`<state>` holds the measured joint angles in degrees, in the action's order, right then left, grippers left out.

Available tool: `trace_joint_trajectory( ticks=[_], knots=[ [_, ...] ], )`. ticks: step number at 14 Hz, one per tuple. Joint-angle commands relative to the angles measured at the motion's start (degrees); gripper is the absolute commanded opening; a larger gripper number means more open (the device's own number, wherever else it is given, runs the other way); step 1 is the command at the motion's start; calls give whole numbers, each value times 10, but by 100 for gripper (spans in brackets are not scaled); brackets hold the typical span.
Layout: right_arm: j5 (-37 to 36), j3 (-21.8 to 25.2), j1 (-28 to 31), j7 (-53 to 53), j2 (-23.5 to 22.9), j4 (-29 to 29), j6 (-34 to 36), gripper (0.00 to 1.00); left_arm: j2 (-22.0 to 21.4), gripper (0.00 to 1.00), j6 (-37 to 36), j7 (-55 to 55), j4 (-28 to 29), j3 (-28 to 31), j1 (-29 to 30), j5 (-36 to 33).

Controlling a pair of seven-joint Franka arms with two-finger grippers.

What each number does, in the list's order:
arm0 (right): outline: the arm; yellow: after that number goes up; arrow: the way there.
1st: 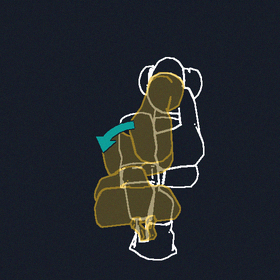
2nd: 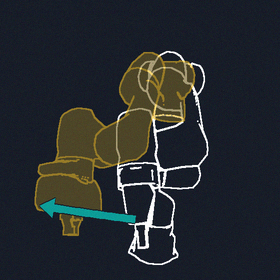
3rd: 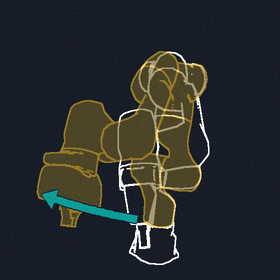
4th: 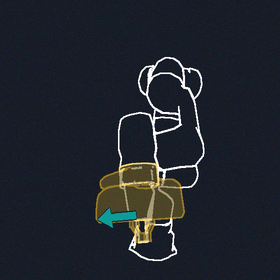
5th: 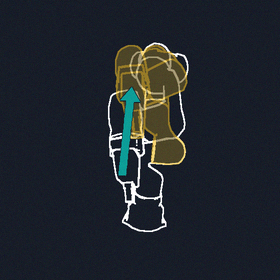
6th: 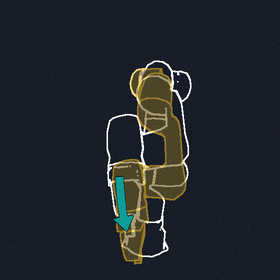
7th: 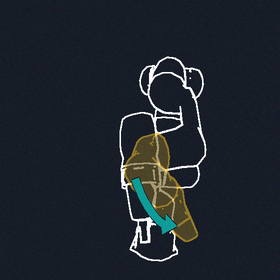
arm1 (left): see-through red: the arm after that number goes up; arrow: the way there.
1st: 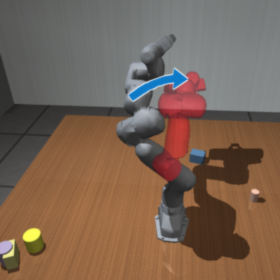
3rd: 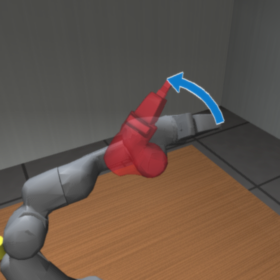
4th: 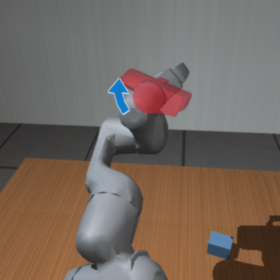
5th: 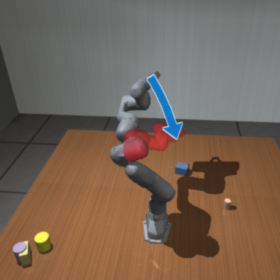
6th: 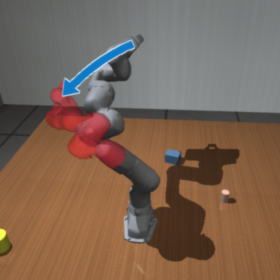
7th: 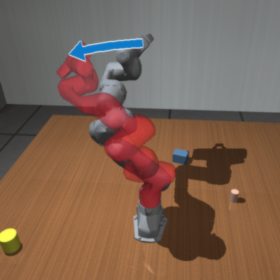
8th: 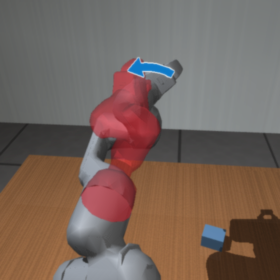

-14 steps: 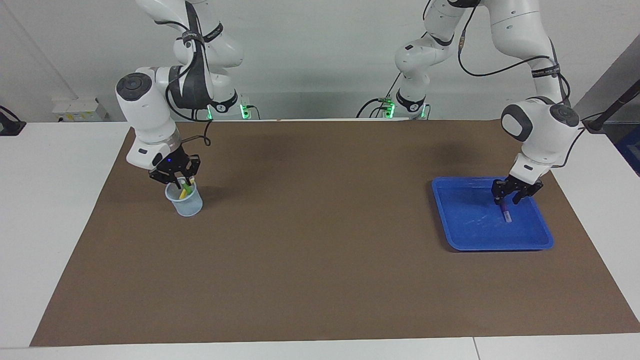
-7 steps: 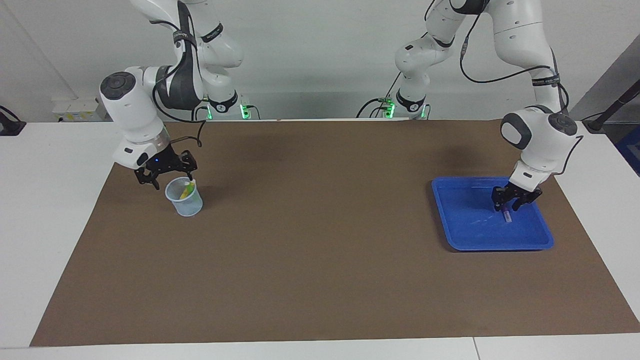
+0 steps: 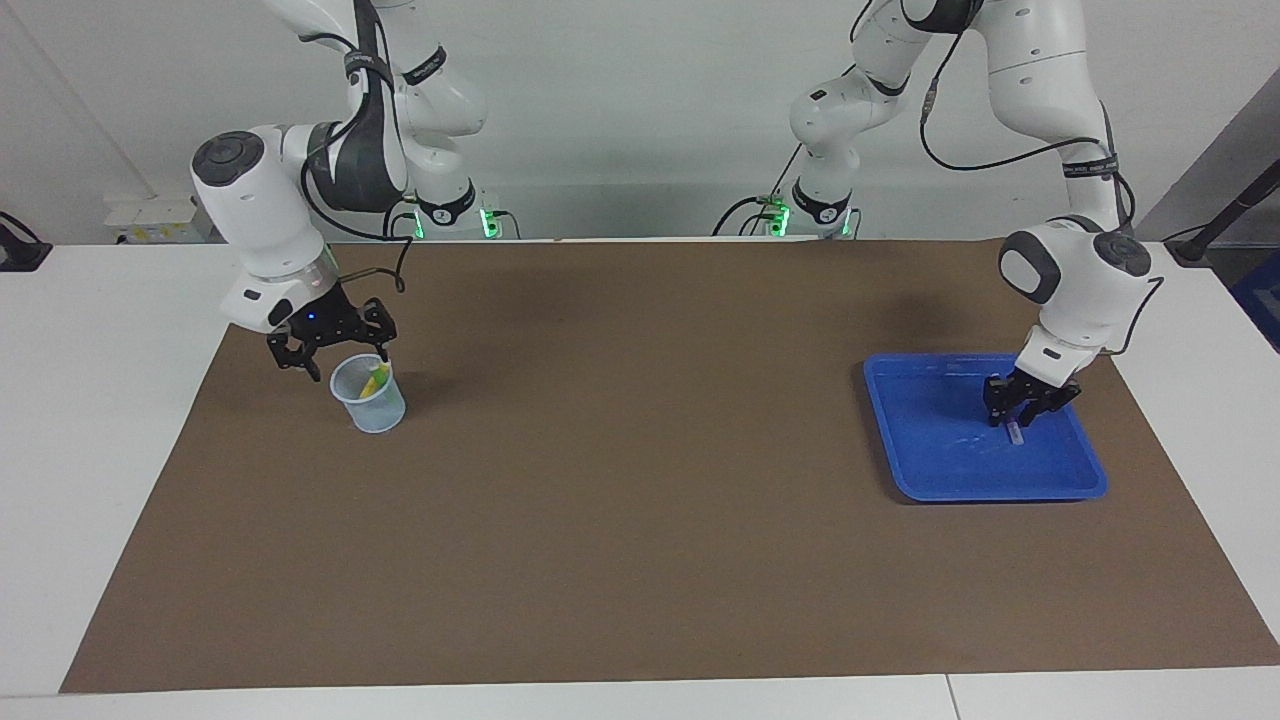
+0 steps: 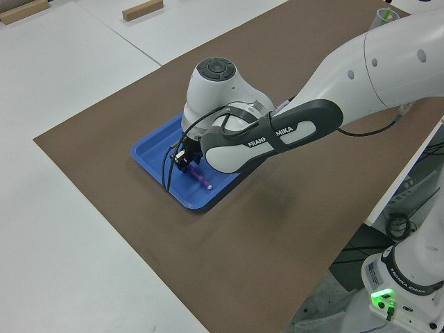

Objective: Transfer and insert pens with both arms
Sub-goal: 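Grasp the purple pen in the tray with the left gripper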

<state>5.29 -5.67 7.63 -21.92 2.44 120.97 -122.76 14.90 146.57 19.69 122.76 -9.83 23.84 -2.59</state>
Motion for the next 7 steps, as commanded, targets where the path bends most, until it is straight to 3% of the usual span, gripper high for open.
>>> trace_joint_trajectory(
  ticks=[1,7],
  knots=[
    [31,-4,-2,29,2,-12,19,100,12,0,11,11,0,-2,12,-11],
    [38,-10,-69,194,4,-12,16,100,11,0,-11,-19,-8,-3,3,-10]
  ],
)
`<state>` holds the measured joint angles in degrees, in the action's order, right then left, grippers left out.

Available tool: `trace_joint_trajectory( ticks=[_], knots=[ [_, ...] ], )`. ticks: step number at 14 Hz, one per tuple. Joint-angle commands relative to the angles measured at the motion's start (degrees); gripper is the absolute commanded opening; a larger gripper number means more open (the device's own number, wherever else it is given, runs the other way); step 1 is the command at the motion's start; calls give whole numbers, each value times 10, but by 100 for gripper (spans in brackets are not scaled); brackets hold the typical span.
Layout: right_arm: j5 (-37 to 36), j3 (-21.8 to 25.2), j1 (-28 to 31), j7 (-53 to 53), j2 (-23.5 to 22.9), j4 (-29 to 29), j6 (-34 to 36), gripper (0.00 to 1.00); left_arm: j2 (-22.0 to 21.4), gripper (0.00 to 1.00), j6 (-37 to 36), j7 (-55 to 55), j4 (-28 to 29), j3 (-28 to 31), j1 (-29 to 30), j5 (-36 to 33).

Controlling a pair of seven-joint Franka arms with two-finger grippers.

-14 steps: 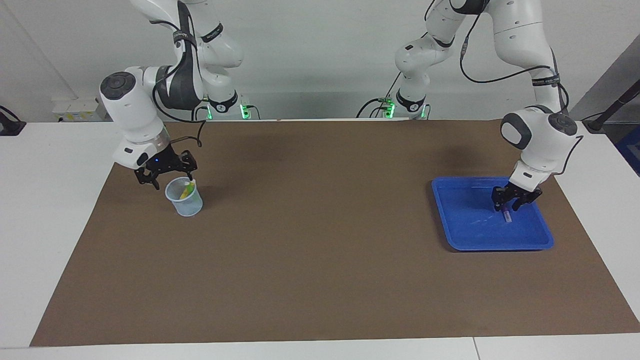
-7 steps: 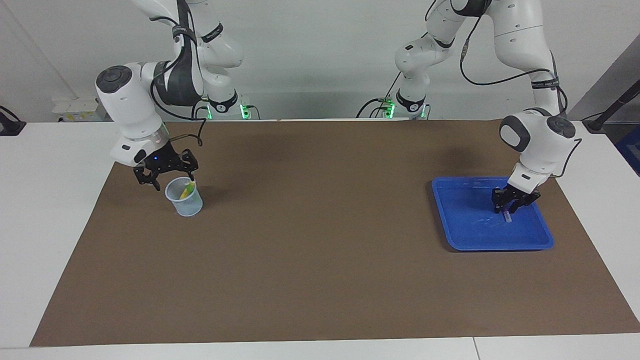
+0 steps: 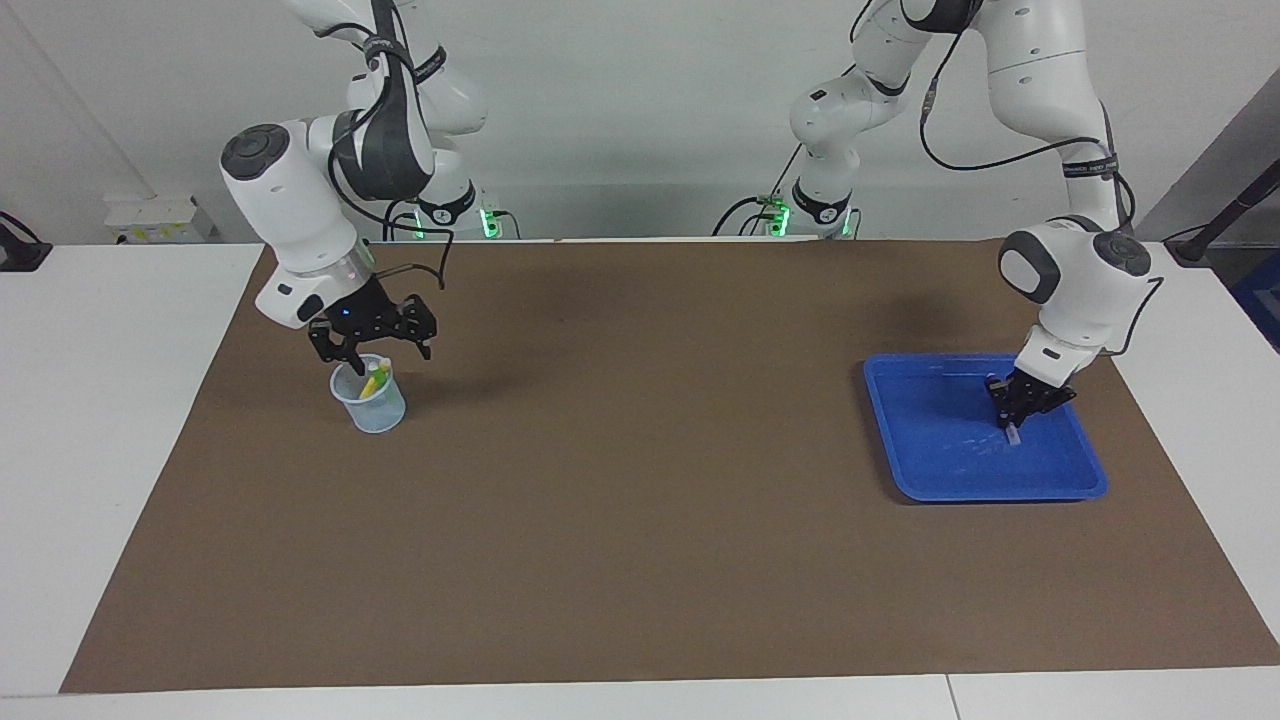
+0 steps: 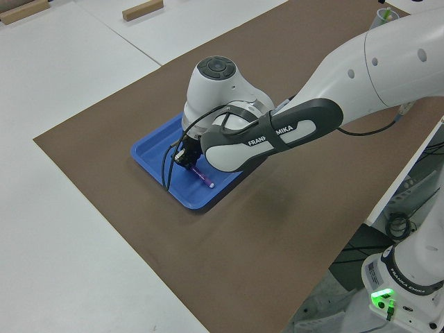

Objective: Transfer and insert pens with both arms
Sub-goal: 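Grasp the purple pen in the tray with the left gripper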

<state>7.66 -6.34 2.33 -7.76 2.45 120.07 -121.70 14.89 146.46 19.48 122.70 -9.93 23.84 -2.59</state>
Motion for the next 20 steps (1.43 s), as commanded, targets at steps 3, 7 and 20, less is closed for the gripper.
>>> trace_joint_trajectory(
  ticks=[3,7,20],
  knots=[
    [67,-3,-32,121,4,-3,1,100,10,0,-89,-64,-51,-5,-9,-7],
    [90,-3,-52,195,2,1,-13,100,-8,0,-175,-152,-87,-9,-48,-4],
    [229,-3,-99,337,-8,4,-73,100,-134,0,-316,-576,-94,-11,-157,258]
  ],
)
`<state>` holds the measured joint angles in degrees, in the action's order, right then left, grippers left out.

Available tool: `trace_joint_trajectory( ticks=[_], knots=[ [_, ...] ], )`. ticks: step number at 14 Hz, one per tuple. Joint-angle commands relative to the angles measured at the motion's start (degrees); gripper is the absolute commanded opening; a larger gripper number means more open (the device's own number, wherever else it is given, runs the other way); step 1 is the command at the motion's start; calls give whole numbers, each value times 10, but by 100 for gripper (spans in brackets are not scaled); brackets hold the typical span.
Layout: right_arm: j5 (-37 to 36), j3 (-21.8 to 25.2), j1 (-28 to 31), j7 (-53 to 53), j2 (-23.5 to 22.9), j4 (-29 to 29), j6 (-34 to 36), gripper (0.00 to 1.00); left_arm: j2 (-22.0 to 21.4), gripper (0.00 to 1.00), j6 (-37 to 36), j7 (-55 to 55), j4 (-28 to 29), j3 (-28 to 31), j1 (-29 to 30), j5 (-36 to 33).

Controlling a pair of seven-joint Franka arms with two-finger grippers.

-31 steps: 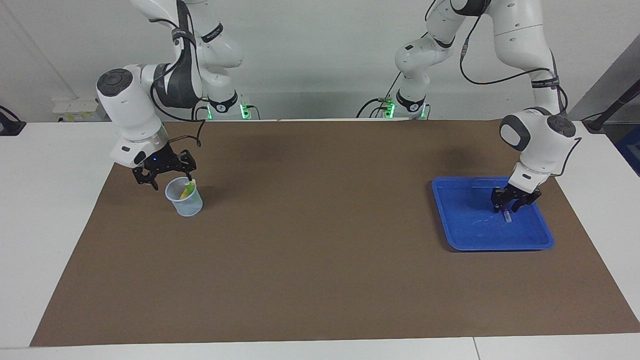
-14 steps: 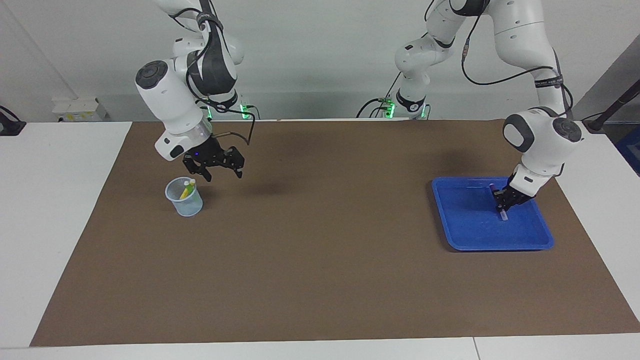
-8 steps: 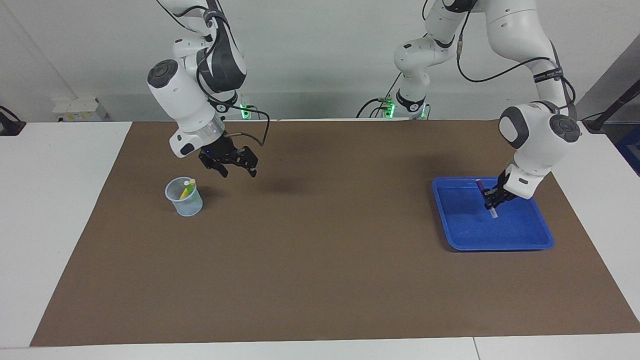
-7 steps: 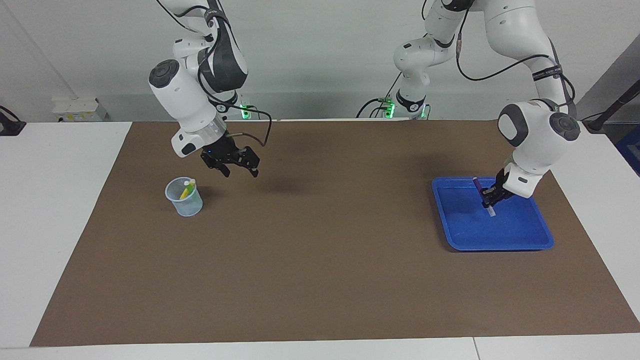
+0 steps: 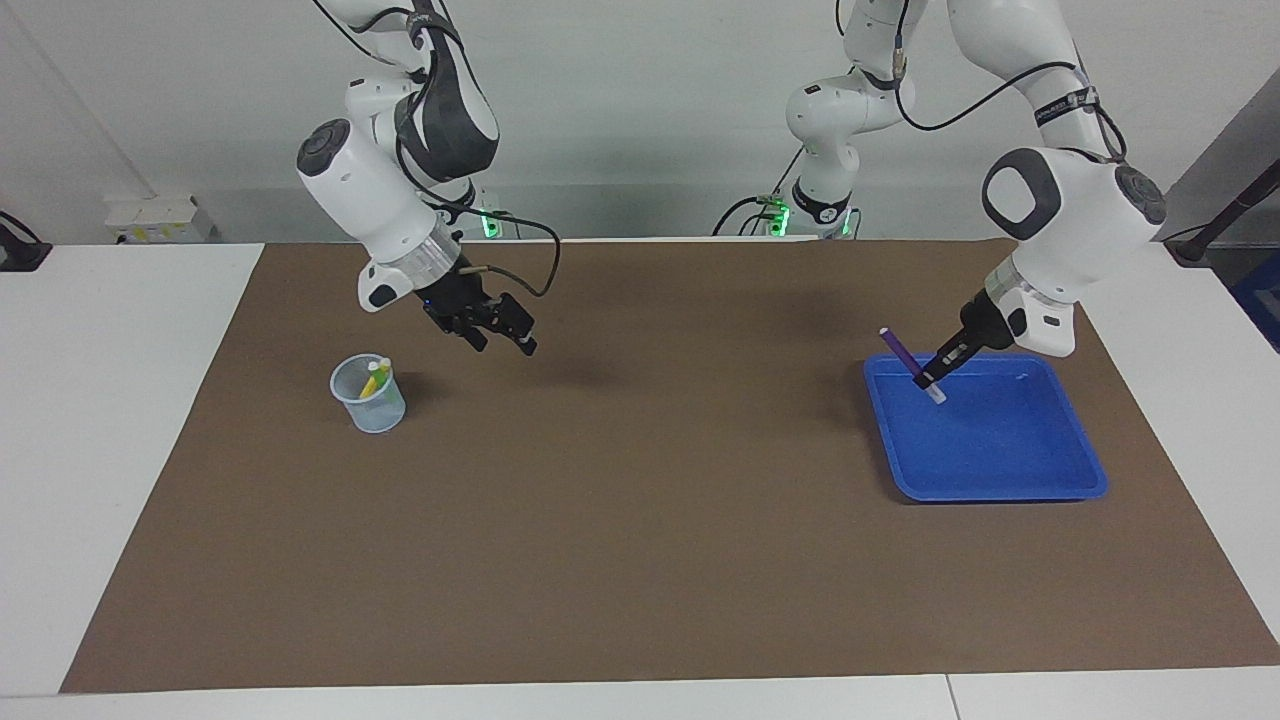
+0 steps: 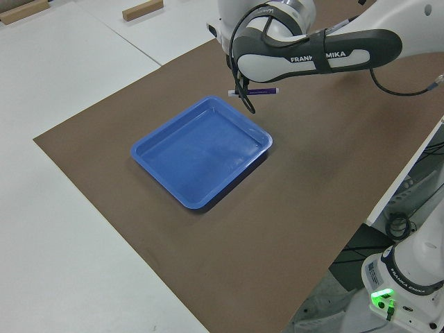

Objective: Transfer and insert pens with both arms
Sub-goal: 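Grasp the purple pen in the tray with the left gripper, then lift the purple pen with the left gripper while the right gripper approaches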

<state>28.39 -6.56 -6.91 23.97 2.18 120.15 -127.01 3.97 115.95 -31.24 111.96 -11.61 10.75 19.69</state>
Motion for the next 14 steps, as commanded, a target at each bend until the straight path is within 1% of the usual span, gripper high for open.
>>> trace_joint_trajectory(
  ticks=[1,3,5,7,9,11,14],
  knots=[
    [38,-1,-7,22,-7,4,-26,100,-36,0,-11,-110,18,7,-40,58],
    [50,-1,-14,23,-8,9,-38,100,-60,0,-6,-177,34,7,-61,102],
    [50,-1,-17,23,-11,10,-39,100,-87,0,2,-231,56,7,-68,158],
    [50,-1,-17,23,-11,10,-42,100,-121,0,29,-285,89,7,-84,200],
    [53,-1,-17,23,-14,9,-43,100,-157,0,89,-346,133,7,-122,220],
    [88,-2,-19,22,-14,2,-47,100,-170,0,120,-398,152,7,-158,223],
    [114,-3,-41,35,-10,-21,-69,100,-184,0,167,-491,173,7,-214,222]
  ],
)
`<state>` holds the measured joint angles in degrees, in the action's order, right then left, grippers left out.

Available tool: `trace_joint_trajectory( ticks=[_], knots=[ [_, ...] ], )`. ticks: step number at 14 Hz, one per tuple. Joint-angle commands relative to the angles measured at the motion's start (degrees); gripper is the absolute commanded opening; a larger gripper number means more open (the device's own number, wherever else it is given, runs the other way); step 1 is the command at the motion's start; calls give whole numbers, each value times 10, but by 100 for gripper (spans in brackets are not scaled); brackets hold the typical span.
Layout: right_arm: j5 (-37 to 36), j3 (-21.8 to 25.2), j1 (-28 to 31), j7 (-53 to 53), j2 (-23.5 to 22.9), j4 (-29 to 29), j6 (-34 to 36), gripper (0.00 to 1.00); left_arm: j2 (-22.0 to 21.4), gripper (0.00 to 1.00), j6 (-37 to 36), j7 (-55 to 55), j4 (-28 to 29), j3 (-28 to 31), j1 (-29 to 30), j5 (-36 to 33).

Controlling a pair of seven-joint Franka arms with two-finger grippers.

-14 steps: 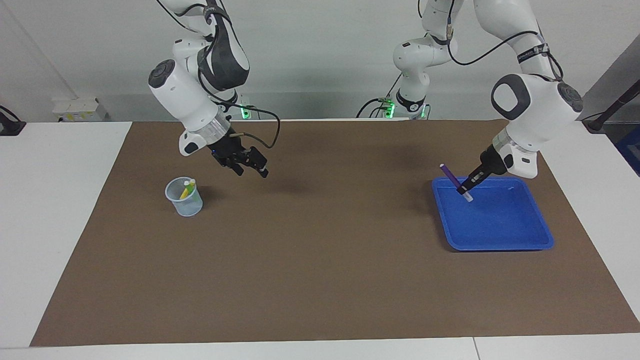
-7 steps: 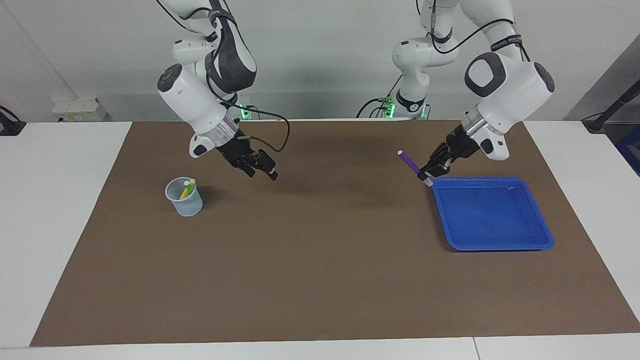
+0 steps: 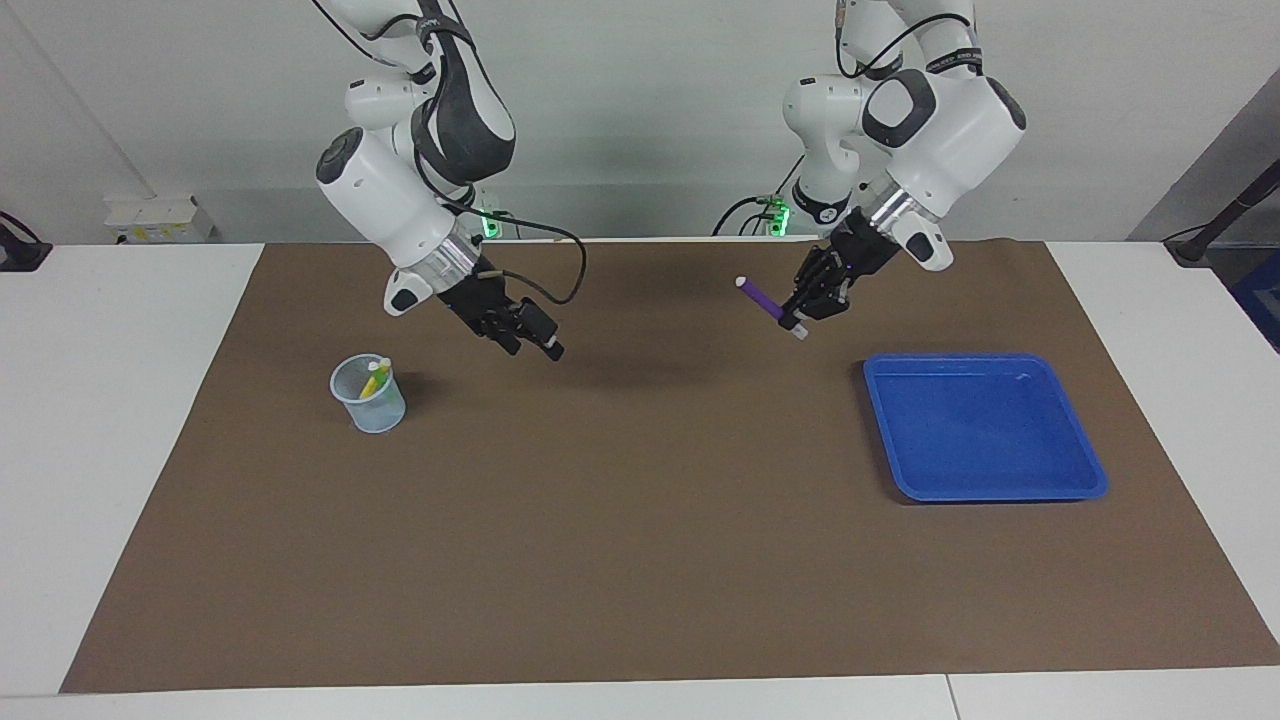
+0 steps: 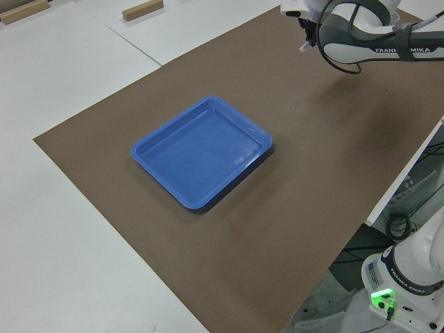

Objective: Transfer and insert pens with both arms
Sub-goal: 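Lift the purple pen with the left gripper while the right gripper approaches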

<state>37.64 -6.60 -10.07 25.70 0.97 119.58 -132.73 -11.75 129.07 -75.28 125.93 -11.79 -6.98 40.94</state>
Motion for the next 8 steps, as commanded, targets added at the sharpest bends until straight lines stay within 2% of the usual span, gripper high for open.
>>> trace_joint_trajectory(
  ticks=[1,4,6,8],
  knots=[
    [30,-3,-19,33,3,-22,-14,100,-36,0,58,-73,49,9,-56,10],
    [35,-3,-75,114,5,-34,-55,100,-57,0,124,-135,92,9,-115,11],
    [35,-3,-117,145,5,-37,-95,100,-57,0,148,-178,95,9,-144,10],
    [35,-3,-136,165,5,-37,-100,100,-58,0,153,-192,95,9,-152,11]
  ],
)
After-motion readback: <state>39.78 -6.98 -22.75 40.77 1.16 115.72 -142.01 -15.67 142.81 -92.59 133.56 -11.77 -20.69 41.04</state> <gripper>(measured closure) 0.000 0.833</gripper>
